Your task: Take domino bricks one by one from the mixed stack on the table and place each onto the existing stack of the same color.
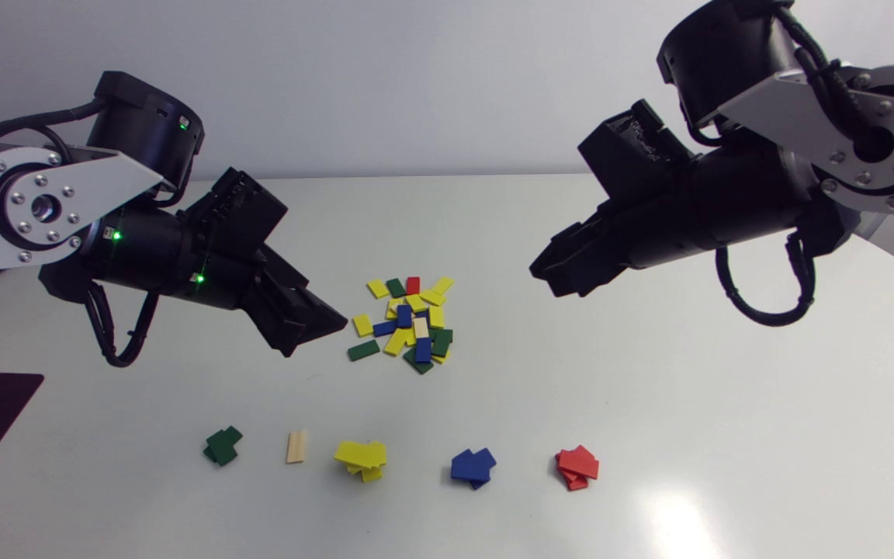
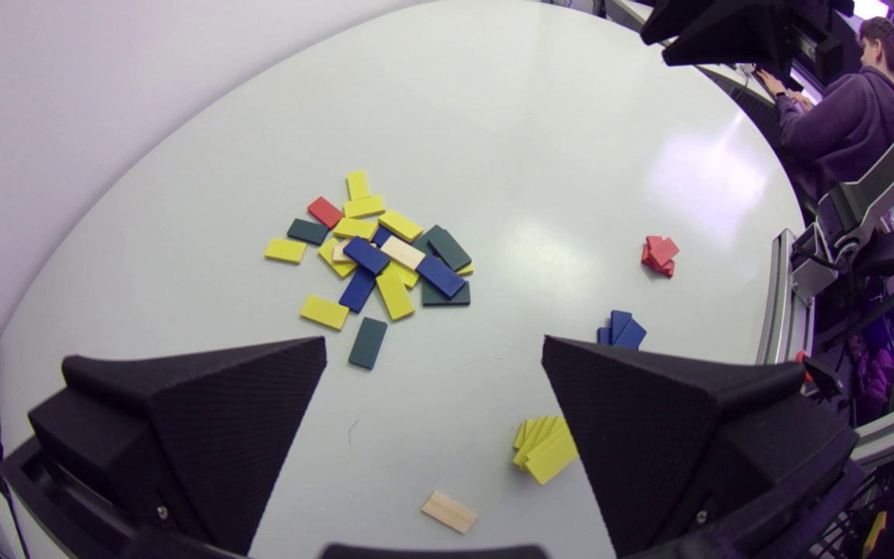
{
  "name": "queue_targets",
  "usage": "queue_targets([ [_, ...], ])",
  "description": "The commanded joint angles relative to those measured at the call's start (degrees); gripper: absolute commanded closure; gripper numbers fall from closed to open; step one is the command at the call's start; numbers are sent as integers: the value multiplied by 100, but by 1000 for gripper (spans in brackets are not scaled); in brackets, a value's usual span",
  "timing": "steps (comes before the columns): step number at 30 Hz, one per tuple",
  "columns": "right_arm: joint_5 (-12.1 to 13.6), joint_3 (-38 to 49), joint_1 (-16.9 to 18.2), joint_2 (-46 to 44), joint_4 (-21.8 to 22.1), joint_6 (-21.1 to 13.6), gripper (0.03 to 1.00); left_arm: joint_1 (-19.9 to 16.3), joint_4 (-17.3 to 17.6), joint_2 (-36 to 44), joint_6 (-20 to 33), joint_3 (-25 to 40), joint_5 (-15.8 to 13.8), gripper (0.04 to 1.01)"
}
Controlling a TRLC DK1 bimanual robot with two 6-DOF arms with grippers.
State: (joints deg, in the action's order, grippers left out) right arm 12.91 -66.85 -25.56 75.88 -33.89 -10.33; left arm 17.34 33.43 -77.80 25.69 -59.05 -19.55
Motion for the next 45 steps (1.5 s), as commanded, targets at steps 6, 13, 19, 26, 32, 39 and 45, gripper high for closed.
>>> queue_targets([
  [6, 72, 155, 7, 217, 128, -83, 59, -108, -399, -482, 208, 236, 65, 51],
  [13, 89, 234, 7, 208, 155, -83, 59, -354, -618, -912, 568, 218, 65, 51],
  [19, 98, 251, -19, 208, 181, -83, 59, -583, -838, -1387, 946, 183, 57, 51],
  [26, 98, 304, -63, 226, 216, -83, 59, -688, -1075, -1923, 1377, 183, 22, 51],
  [32, 116, 383, -72, 235, 251, -101, 59, -618, -1357, -2310, 1597, 183, -75, 51],
  [39, 160, 436, -72, 235, 260, -101, 59, -469, -1471, -2855, 1834, -72, -137, 52],
  [45, 168, 445, -98, 270, 295, -101, 59, -275, -1497, -3233, 2045, -309, -137, 54],
])
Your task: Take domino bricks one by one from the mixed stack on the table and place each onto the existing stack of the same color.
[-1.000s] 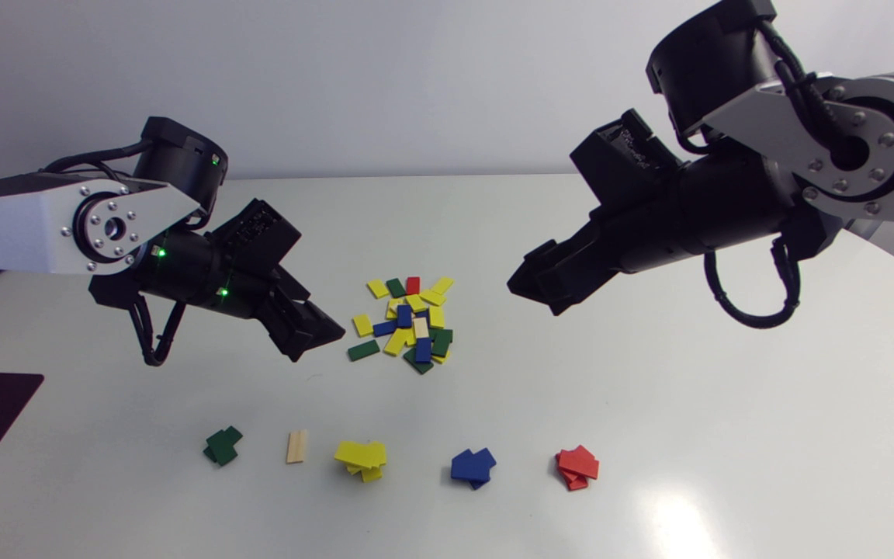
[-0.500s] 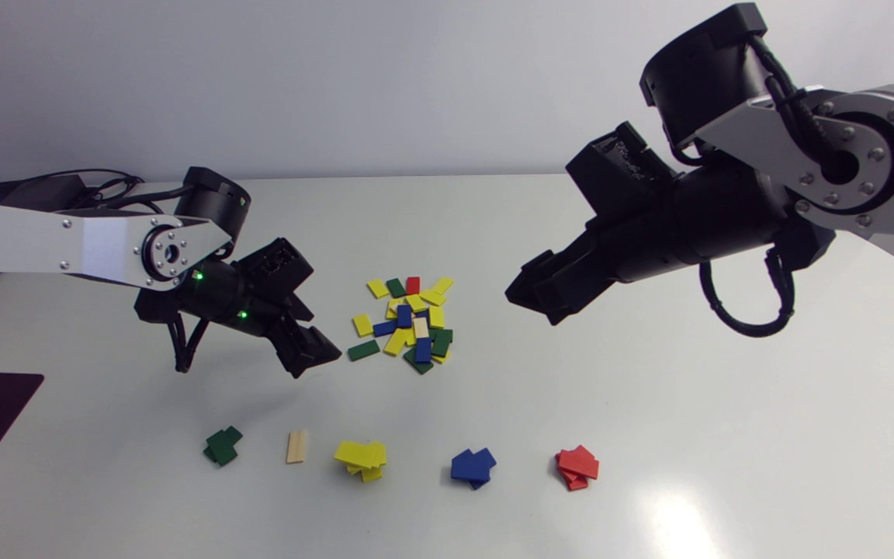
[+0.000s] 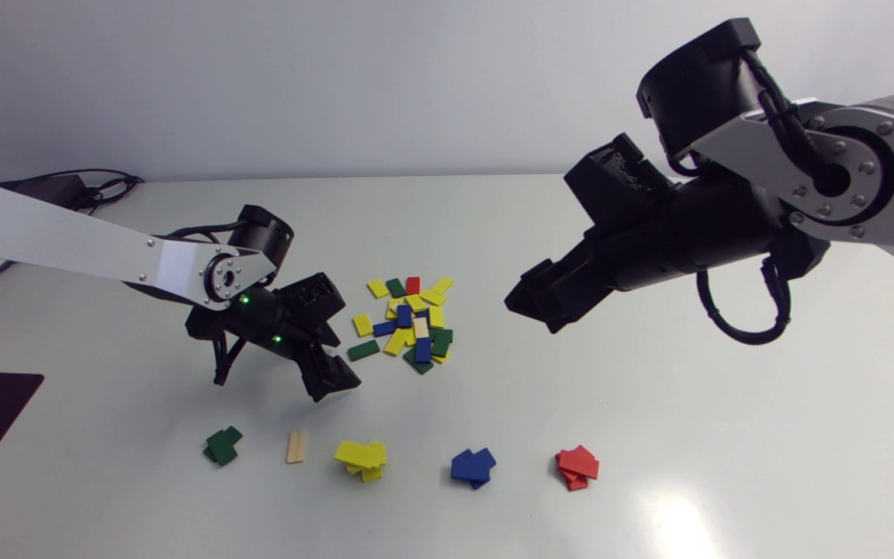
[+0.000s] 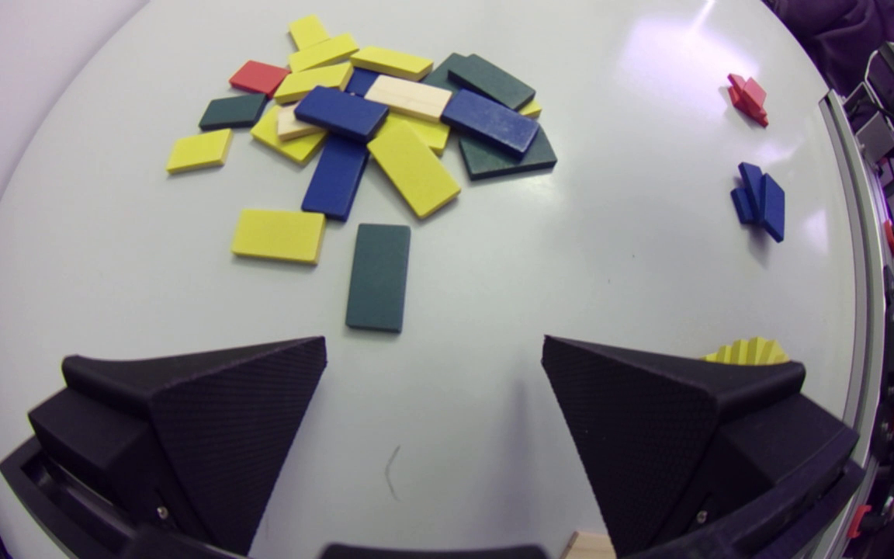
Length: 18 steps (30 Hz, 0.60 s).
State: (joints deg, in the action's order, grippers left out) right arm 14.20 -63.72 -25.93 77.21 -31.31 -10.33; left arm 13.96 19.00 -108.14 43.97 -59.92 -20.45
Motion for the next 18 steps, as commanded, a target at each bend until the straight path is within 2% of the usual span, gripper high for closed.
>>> queue_targets([
  [1, 39, 132, -70, 136, 46, -101, 59, 81, -64, -243, 227, -266, -47, 57],
  [13, 39, 62, -96, 233, 64, -57, 59, 11, -64, -594, 332, -670, -47, 123],
  [15, 39, 79, -96, 242, 72, -57, 59, 11, -64, -674, 341, -732, -47, 190],
  [18, 39, 106, -96, 242, 72, -57, 59, 11, -55, -788, 350, -784, -47, 203],
])
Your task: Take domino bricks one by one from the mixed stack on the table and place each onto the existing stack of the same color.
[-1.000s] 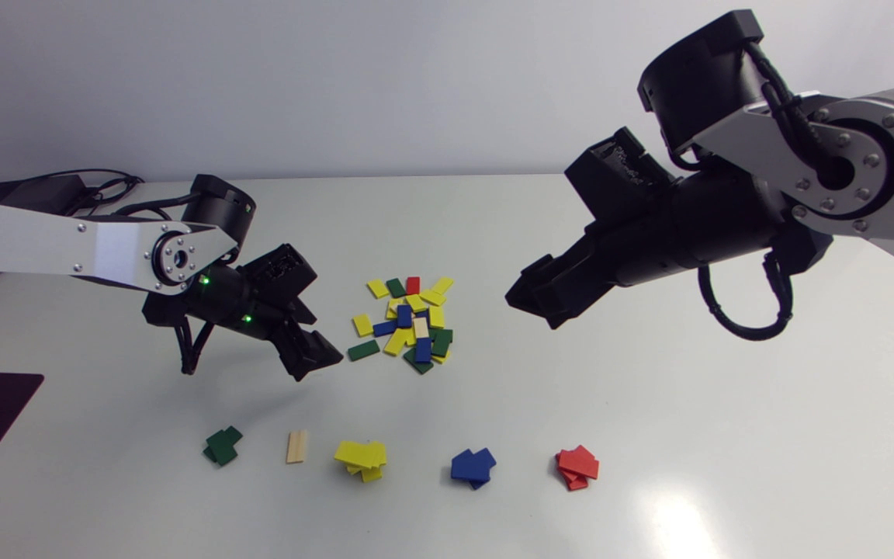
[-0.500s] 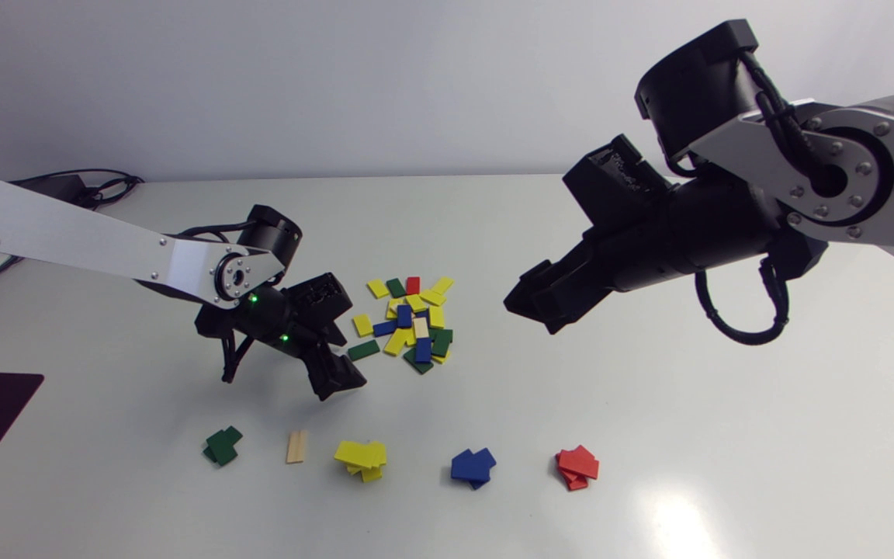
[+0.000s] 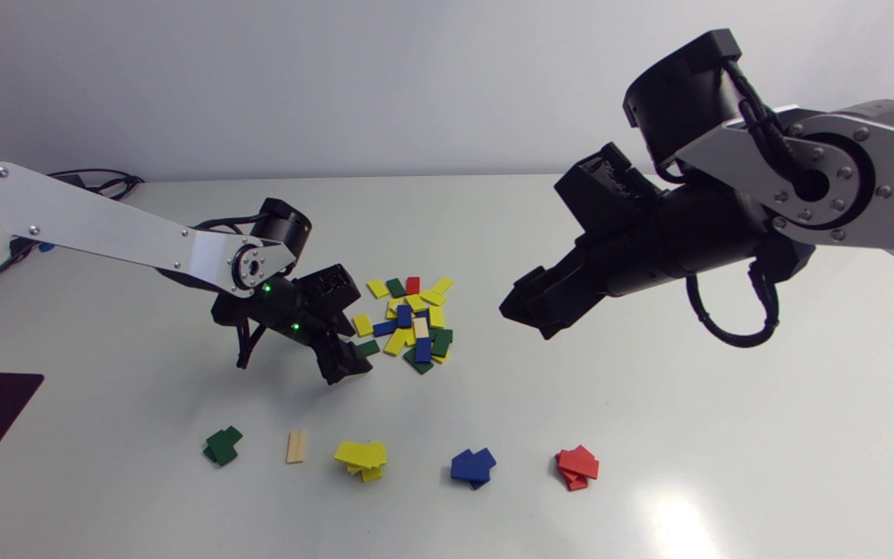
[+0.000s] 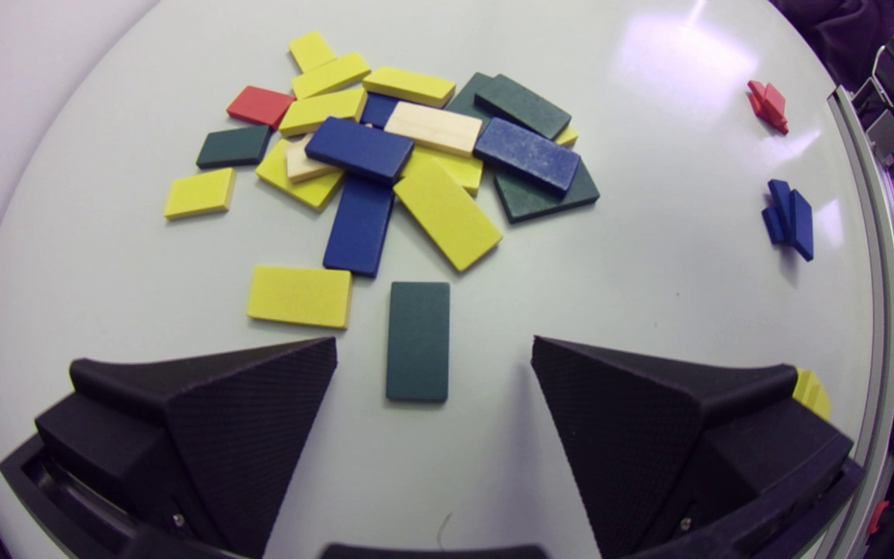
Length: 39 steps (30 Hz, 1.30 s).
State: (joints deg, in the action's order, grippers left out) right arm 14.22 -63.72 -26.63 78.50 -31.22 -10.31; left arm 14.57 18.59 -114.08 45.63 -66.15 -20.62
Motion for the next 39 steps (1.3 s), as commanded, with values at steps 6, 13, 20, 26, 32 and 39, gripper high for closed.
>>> queue_targets([
  [6, 37, 150, -9, 95, 64, -68, 59, -68, 57, -299, 219, -205, -74, 410],
  [13, 37, 167, -26, 69, 64, -59, 59, -77, 206, -272, 263, -188, -179, 569],
  [20, 37, 229, -26, 34, 99, -42, 59, -77, 250, -132, 394, 6, -188, 662],
  [26, 37, 308, -26, -54, 116, -33, 59, -68, 215, 0, 377, 129, -179, 723],
  [32, 37, 405, -26, -195, 116, -33, 59, -121, 136, 396, 219, 199, -170, 725],
  [39, 37, 493, -61, -300, 116, -7, 59, -138, 145, 1134, -80, 463, -126, 726],
])
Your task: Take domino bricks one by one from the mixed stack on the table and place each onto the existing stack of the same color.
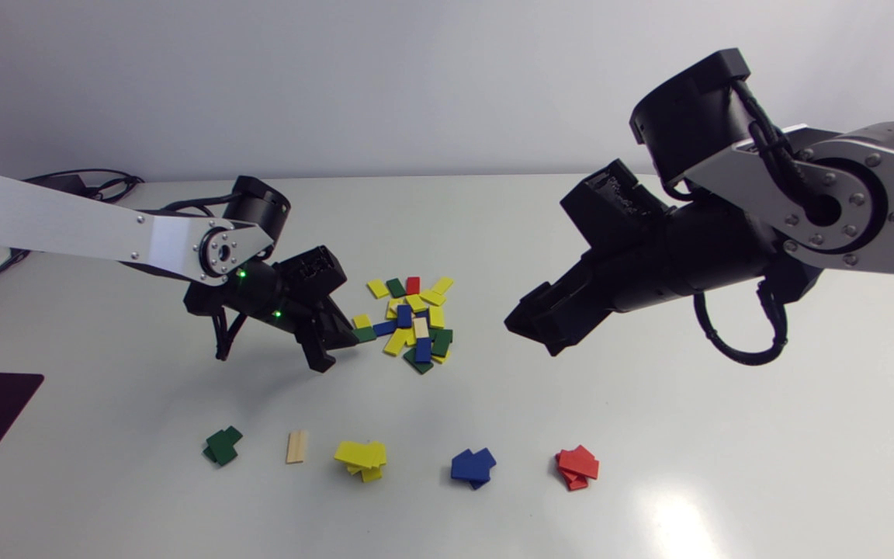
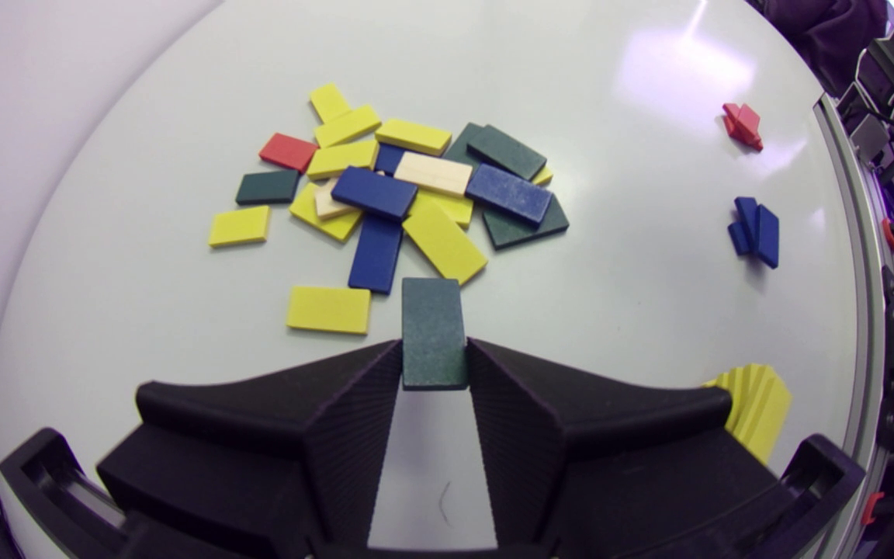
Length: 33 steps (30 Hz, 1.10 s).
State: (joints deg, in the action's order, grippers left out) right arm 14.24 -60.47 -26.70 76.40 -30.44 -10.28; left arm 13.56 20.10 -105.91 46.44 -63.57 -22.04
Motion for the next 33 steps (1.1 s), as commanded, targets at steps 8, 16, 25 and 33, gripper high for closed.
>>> queue_targets([
  [8, 35, 228, -72, -231, 38, -18, 59, -556, 64, 1644, -644, 996, 183, 725],
  [16, 35, 255, -169, -196, 126, -9, 59, -1928, 135, 2637, -170, 2235, 7, 725],
  [25, 26, 220, -389, -231, 134, 88, 59, -3070, 425, 3243, 445, 3035, -714, 725],
  [33, 26, 395, -406, -451, 134, 114, 59, -3237, 882, 3551, 709, 3360, -1030, 723],
])
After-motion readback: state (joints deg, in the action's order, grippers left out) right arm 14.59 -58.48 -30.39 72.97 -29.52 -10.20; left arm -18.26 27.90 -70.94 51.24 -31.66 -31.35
